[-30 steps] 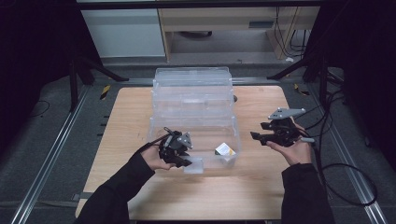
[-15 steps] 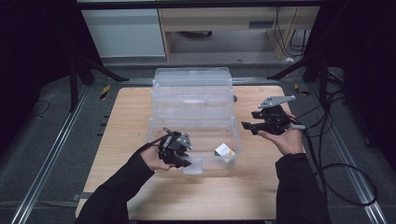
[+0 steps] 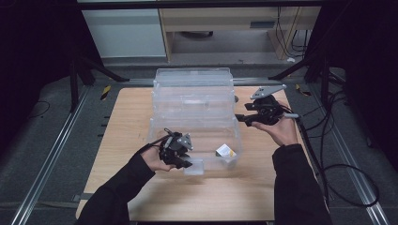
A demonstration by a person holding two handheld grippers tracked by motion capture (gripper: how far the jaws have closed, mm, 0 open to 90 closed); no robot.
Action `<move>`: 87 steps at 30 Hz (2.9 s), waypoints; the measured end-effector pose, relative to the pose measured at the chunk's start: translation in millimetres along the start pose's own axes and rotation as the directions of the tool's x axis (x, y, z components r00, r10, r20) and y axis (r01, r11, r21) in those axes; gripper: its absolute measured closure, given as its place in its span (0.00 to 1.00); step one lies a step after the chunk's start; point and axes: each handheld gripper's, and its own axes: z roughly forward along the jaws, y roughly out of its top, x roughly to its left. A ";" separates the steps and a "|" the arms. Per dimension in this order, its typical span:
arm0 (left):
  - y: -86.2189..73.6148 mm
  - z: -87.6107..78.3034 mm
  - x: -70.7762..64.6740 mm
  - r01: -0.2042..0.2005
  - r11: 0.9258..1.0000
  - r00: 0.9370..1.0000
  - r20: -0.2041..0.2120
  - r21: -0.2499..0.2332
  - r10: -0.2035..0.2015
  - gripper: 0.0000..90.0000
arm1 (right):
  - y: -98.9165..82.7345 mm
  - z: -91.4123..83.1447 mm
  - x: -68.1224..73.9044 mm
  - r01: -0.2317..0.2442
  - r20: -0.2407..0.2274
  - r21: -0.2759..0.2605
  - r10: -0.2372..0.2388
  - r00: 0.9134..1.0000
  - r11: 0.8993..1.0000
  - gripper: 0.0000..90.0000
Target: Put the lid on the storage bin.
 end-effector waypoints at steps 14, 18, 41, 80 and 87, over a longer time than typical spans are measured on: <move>1.5 0.3 1.7 -0.016 1.000 1.000 0.012 0.013 0.016 0.78 | 39.3 16.6 2.4 0.094 -0.043 0.019 -0.093 0.995 0.995 0.48; 2.1 0.7 1.5 -0.019 1.000 1.000 0.014 0.014 0.019 0.79 | 48.0 18.7 2.1 0.110 -0.046 0.010 -0.109 0.993 0.994 0.48; 2.3 0.7 2.9 -0.031 0.999 0.999 0.028 0.017 0.031 0.79 | 92.6 48.8 1.0 0.205 -0.104 0.041 -0.200 0.974 0.978 0.48; 2.6 1.1 5.0 -0.041 0.999 0.999 0.037 0.017 0.041 0.79 | 124.9 118.2 12.3 0.358 -0.299 0.186 -0.294 0.908 0.915 0.75; 3.3 1.0 4.9 -0.047 0.999 0.998 0.035 0.023 0.046 0.79 | 129.6 124.6 15.9 0.389 -0.305 0.210 -0.318 0.898 0.897 0.83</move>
